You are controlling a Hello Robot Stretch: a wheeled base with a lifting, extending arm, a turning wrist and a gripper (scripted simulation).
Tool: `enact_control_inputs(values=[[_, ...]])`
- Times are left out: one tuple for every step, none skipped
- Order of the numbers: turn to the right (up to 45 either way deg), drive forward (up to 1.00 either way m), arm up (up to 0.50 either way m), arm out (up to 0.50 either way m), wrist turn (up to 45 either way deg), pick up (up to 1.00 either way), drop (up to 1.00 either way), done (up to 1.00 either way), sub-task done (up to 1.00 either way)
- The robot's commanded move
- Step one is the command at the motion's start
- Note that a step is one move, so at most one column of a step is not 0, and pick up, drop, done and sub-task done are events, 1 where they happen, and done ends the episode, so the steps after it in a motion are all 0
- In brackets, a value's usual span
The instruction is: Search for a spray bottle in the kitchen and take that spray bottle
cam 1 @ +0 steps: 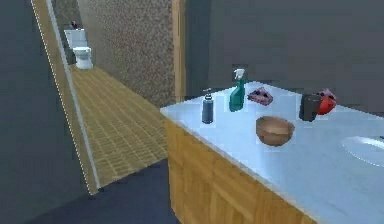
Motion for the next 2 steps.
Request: enact_control_inputs(values=[[0.0,0.50,0.00,0.00,0.0,0.00,0.00,0.00,0.00],[-45.0,0.00,0.00,0.00,0.0,0.00,0.00,0.00,0.00]])
